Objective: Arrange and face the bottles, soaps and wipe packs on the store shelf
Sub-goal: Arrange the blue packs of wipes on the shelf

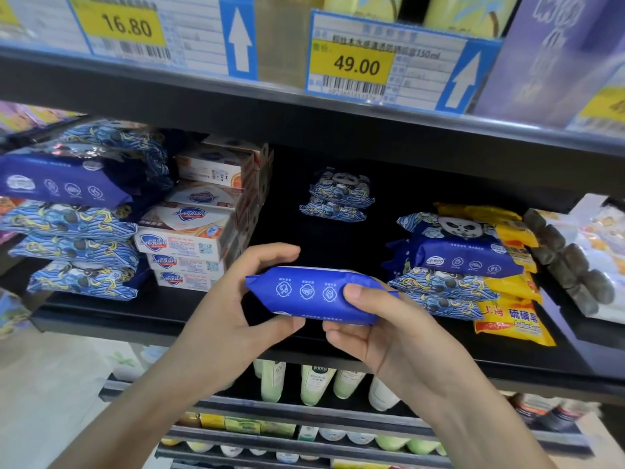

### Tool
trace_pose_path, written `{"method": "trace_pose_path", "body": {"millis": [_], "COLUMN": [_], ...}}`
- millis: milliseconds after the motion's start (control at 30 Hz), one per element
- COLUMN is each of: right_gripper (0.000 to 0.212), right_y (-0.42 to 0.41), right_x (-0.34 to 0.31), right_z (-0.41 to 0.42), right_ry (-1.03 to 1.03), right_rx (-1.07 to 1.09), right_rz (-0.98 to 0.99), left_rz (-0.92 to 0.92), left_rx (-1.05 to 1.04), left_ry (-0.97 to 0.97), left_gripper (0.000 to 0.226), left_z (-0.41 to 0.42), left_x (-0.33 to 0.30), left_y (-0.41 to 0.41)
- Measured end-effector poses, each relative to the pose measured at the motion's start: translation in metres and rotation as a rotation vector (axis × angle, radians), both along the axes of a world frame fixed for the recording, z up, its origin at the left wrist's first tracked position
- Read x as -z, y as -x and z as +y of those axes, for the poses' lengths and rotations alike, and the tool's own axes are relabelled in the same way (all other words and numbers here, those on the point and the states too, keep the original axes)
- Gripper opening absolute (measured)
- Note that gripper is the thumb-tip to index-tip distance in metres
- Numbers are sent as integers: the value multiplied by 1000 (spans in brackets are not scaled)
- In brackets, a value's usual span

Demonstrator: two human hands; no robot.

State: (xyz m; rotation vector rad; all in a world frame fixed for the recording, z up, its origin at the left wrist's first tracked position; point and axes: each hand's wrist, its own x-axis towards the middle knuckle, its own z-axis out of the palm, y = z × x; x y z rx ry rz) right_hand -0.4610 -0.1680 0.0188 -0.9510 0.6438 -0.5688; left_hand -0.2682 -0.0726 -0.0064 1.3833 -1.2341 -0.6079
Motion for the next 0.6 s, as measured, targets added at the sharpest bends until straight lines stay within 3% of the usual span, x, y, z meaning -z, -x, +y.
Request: {"method": "trace_pose_path", "body": {"millis": [200,333,433,533,600], "right_gripper": [69,66,63,67,67], "right_y": [7,9,9,11,12], "right_x": [-1,-1,1,0,0], "right_z": [-3,-3,-3,-4,-3], "right_ry": [6,63,191,347,437], "right_rx": [45,67,57,22,-17], "right_rz": [-71,-91,-69,-43,-36], "left_rz": [95,356,541,615,594], "left_rx": [-12,-175,-176,-98,27], "left_ry": [-109,-213,-276,-416,-456], "left_gripper": [76,45,13,59,58], "left_z": [-2,-19,-19,-21,-14], "left_x": [8,6,0,-22,-37], "left_y": [-8,-11,-9,-1,5]}}
